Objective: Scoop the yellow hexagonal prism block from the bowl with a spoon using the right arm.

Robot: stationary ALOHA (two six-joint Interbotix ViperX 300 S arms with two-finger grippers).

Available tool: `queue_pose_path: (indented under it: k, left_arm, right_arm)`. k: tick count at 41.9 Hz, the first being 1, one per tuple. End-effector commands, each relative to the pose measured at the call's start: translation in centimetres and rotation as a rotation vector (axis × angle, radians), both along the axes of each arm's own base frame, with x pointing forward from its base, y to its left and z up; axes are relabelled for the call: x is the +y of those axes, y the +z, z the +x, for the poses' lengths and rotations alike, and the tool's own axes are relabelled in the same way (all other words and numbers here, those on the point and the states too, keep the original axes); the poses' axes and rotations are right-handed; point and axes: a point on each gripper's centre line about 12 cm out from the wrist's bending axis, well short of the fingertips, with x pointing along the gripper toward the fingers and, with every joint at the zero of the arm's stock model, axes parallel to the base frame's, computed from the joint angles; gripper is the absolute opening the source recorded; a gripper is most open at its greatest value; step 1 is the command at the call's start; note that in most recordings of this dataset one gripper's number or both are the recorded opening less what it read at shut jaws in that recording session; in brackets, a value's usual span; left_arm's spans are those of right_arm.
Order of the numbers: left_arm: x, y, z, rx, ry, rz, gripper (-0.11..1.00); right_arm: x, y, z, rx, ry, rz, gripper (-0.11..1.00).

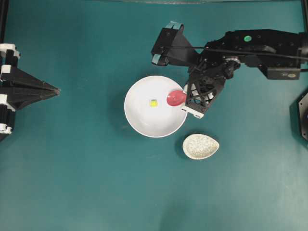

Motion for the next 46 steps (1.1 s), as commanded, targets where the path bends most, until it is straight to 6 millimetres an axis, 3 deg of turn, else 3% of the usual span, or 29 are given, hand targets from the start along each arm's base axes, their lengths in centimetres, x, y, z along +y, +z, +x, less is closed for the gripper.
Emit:
queue_pose_path:
  k: [1,46]
  left_arm:
    - [0.0,0.9,0.2,-0.026,-0.001,0.003,0.00]
    - [0.0,0.9,0.2,-0.029,0.001,0.005,0.00]
  right_arm:
    - [-0.1,0.9,0.5,-0.028,-0.001,-0.006,0.24]
    - [-0.5,-1.8,3.5,-0.027,0.005,-0.008,0.24]
